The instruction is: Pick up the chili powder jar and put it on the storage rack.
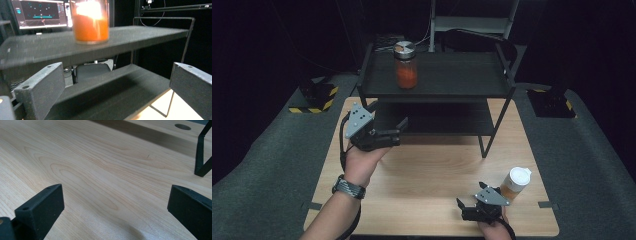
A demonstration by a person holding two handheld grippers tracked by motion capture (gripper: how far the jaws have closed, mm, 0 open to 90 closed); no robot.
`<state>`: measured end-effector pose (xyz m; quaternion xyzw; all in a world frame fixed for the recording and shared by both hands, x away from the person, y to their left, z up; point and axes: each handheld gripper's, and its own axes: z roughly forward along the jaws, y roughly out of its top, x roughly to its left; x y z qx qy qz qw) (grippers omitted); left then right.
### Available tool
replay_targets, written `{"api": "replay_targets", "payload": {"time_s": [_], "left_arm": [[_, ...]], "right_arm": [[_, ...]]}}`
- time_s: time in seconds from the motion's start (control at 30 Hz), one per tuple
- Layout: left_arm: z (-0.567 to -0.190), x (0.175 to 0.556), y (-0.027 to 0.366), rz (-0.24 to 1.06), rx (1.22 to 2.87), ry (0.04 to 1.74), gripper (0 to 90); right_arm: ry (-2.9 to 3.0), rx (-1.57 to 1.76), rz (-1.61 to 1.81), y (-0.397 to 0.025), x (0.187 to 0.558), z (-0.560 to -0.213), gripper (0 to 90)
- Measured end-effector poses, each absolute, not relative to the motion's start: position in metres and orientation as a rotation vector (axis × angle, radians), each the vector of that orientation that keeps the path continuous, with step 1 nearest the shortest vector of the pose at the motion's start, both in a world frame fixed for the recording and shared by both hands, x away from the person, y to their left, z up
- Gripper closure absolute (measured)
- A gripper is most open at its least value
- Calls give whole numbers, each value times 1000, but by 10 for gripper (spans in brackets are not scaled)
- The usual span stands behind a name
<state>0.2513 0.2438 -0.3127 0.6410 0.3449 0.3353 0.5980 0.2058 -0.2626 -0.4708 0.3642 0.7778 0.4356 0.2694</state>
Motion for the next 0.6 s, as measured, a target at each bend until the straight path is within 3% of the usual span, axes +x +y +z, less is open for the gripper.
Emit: {"api": "replay_targets", "payload": {"time_s": [0.6], "left_arm": [[-372,223,256,751,1550,833,4]], "right_arm": [[2095,977,1158,-260,205,-471,1]]}}
